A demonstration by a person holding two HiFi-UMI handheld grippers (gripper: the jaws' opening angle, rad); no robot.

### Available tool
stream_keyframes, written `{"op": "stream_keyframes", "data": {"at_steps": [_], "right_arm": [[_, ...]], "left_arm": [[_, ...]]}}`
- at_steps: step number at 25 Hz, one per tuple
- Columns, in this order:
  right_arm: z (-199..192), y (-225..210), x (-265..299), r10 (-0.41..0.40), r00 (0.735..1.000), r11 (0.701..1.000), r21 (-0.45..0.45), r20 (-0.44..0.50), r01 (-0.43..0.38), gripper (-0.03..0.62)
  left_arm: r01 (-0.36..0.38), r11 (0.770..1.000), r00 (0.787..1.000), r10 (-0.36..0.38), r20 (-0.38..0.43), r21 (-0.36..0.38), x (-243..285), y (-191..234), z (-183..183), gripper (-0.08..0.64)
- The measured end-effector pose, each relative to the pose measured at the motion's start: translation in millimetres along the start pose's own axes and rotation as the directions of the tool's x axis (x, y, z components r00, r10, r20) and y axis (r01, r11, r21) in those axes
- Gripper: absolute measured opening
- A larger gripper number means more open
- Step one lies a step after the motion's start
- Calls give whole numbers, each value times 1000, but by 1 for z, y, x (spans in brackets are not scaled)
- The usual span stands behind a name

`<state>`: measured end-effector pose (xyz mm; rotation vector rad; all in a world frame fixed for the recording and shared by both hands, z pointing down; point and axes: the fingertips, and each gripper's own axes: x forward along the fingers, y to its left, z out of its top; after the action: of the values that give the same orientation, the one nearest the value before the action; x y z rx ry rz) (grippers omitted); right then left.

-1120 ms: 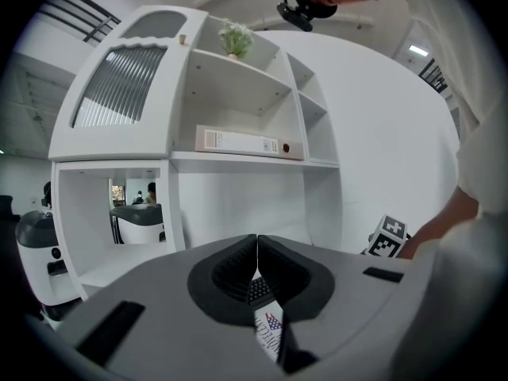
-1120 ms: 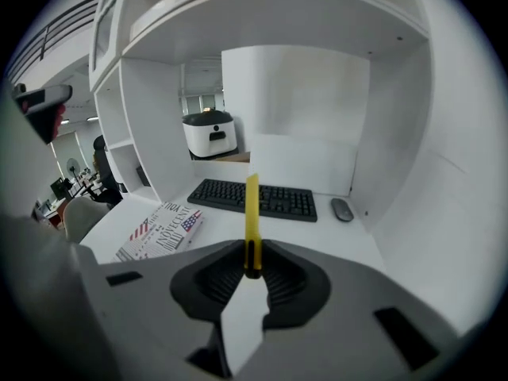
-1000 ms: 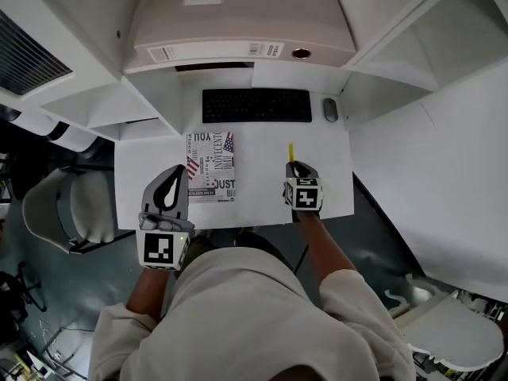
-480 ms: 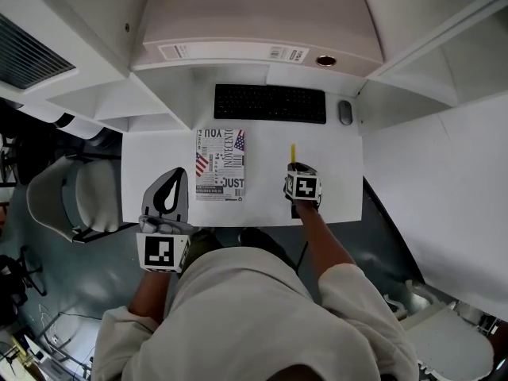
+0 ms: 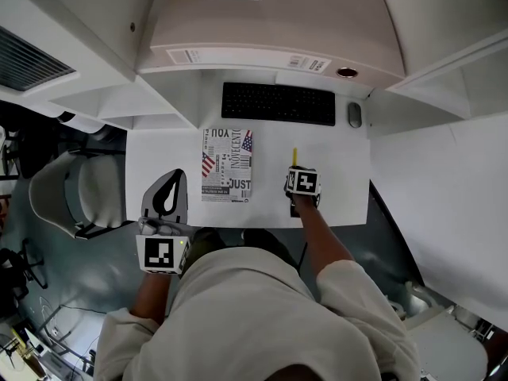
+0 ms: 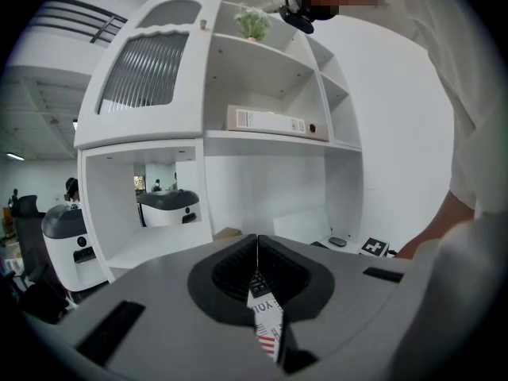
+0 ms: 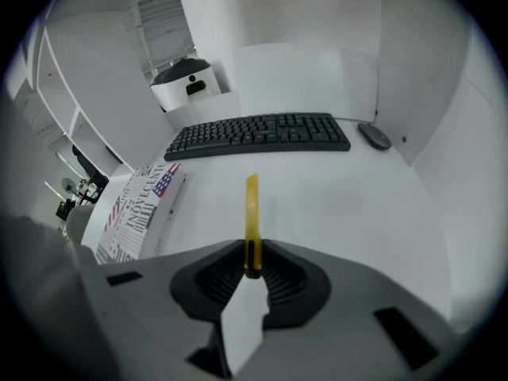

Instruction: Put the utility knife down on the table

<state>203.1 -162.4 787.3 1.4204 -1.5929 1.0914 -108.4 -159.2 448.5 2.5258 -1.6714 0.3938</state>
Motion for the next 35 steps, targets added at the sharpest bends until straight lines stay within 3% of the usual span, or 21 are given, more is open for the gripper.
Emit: {"op": "stream_keyframes", "data": {"at_steps": [25, 35], "right_arm": [[-17, 7, 41, -22, 973, 998, 56, -230, 36, 74], [-17, 10, 41, -9, 964, 999, 43, -267, 22, 90]], "left_arm": [[-46, 998, 999, 45, -32, -41, 5, 36, -16, 2], [-60, 997, 998, 58, -29, -55, 0, 45, -20, 2]]}}
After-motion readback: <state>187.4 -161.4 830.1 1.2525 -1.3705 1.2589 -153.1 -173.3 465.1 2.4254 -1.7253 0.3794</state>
